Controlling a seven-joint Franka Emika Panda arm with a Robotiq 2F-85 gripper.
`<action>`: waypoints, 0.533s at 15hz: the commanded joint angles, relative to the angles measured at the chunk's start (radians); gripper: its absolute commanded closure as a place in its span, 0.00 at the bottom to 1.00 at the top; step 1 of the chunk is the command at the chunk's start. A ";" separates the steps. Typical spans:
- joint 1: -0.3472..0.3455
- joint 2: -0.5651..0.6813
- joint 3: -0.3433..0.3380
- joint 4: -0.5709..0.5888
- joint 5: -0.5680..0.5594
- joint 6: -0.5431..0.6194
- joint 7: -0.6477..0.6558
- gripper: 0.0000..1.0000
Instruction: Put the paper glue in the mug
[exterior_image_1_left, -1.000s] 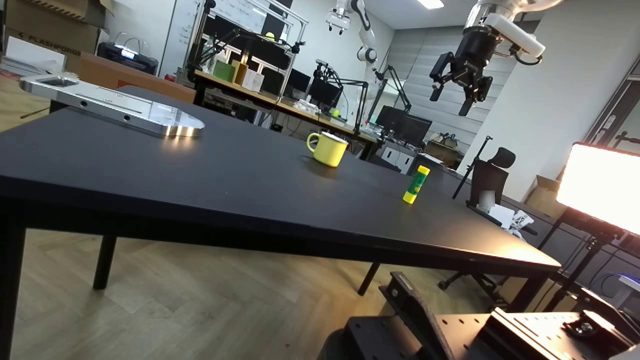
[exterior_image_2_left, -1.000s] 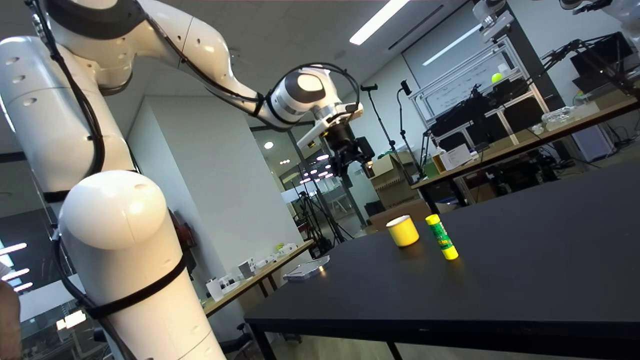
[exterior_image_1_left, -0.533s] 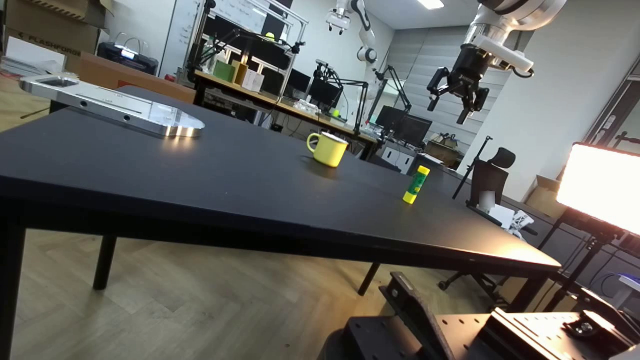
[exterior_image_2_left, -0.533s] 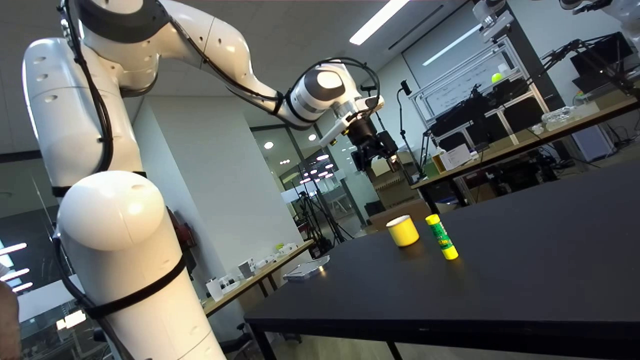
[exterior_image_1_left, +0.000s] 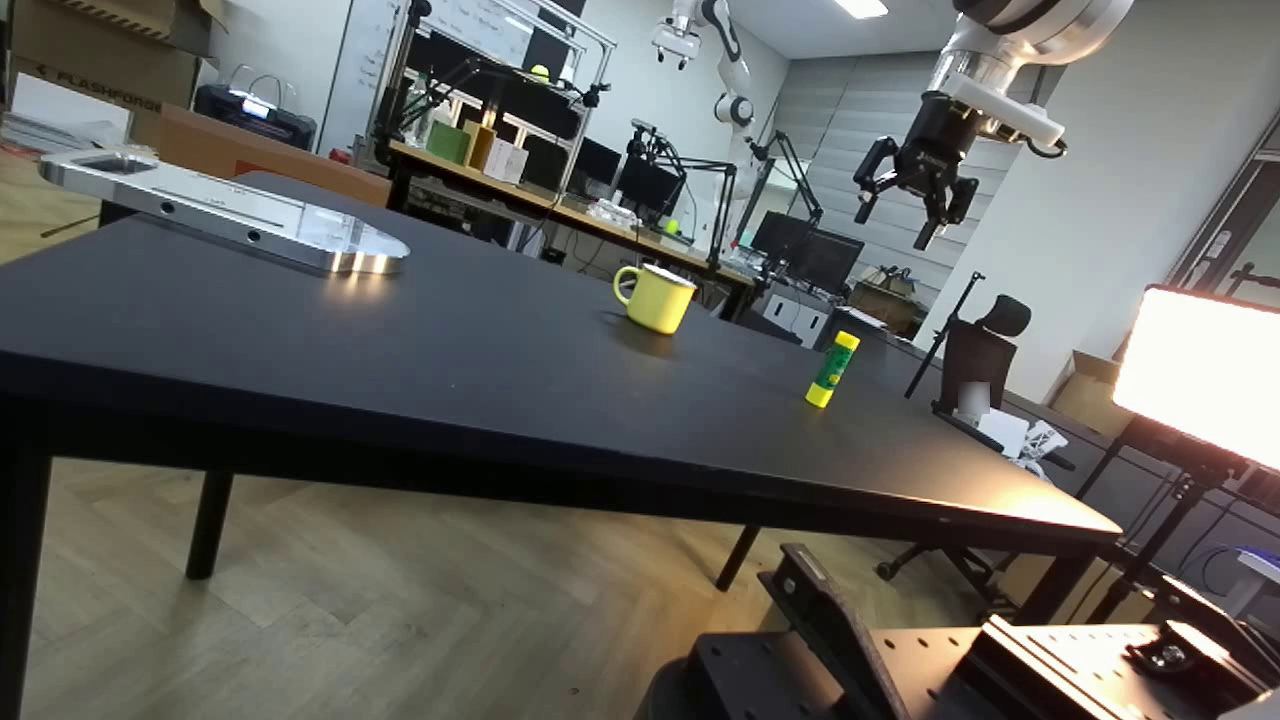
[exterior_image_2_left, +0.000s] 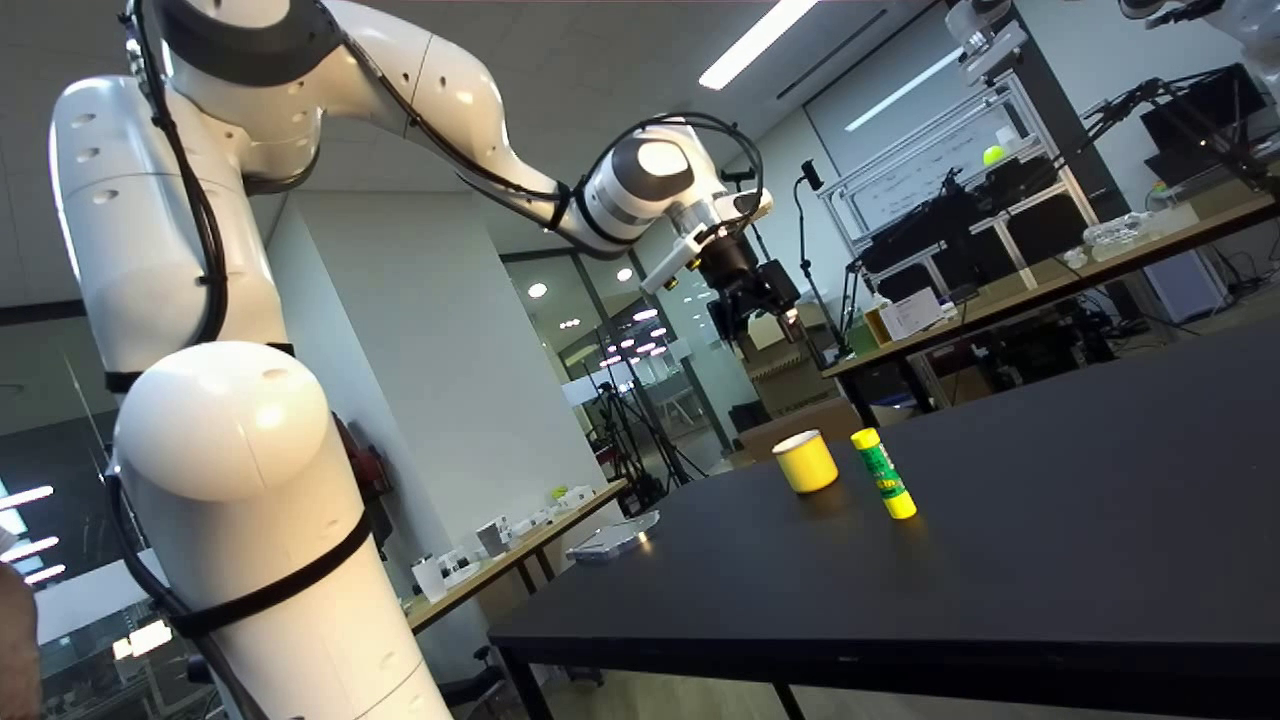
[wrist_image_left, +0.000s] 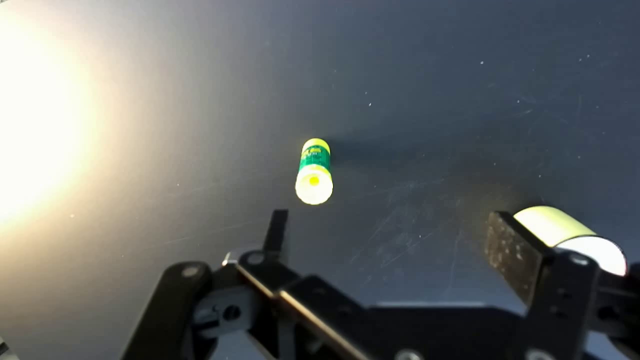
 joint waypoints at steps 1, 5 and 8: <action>-0.004 0.047 -0.014 0.035 -0.016 0.070 0.051 0.00; 0.005 0.108 -0.026 0.029 -0.029 0.143 0.083 0.00; 0.012 0.165 -0.036 0.031 -0.056 0.188 0.108 0.00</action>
